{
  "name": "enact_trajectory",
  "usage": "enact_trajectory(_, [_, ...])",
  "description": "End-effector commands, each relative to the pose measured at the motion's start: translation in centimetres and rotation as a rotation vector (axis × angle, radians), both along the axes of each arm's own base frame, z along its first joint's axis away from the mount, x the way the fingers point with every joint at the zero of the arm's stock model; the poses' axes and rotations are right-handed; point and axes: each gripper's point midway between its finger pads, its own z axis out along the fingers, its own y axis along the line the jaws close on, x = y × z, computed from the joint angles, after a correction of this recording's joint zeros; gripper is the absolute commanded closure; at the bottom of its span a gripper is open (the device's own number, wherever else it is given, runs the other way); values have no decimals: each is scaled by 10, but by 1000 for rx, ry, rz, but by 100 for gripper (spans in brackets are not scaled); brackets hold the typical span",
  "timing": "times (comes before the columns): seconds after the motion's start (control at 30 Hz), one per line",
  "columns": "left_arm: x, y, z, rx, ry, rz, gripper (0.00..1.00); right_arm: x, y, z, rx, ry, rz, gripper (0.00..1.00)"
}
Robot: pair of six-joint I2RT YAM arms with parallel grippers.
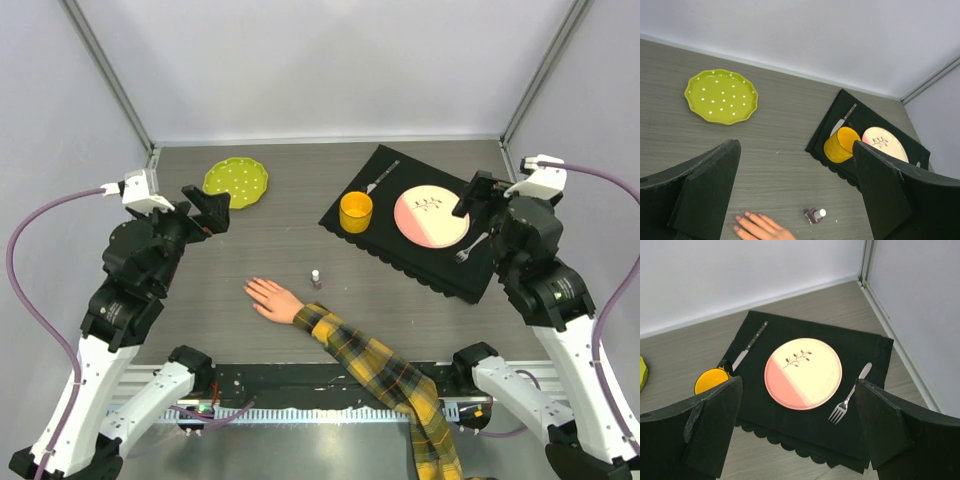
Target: Paint the nails
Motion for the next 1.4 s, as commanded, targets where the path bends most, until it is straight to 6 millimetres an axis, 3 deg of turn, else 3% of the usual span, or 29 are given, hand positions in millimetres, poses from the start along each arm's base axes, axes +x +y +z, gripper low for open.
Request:
enact_trajectory(0.0, [-1, -1, -16, 53, 38, -18, 0, 13, -1, -15, 12, 49, -50, 0])
enact_trajectory(0.13, [-2, -5, -34, 80, 99, -46, 0, 15, 15, -15, 59, 11, 34, 1])
enact_trajectory(0.27, [-1, -11, -52, 88, 133, -70, 0, 25, 30, -39, 56, 38, 103, 1])
enact_trajectory(0.4, [2, -14, -63, 102, 155, -88, 0, 43, 47, -76, 24, 181, 153, 1])
enact_trajectory(0.53, [4, -18, -73, 124, 188, -106, 0, 51, 87, -103, 49, 246, 280, 0])
enact_trajectory(0.57, [4, -19, -76, 130, 196, -111, 0, 46, 106, -112, 34, 262, 332, 0])
enact_trajectory(0.7, [7, -21, -86, 143, 221, -119, 0, 46, 149, -137, -49, 320, 400, 0])
enact_trajectory(0.9, [8, -22, -96, 156, 249, -121, 0, 37, 209, -154, -113, 347, 540, 1])
enact_trajectory(1.07, [6, -21, -96, 157, 248, -122, 0, 38, 244, -172, -113, 380, 633, 4])
enact_trajectory(1.27, [4, -28, -102, 150, 254, -161, 0, 41, 267, -185, -66, 397, 690, 16])
enact_trajectory(1.37, [7, -32, -105, 151, 272, -179, 0, 41, 275, -196, -68, 423, 720, 29])
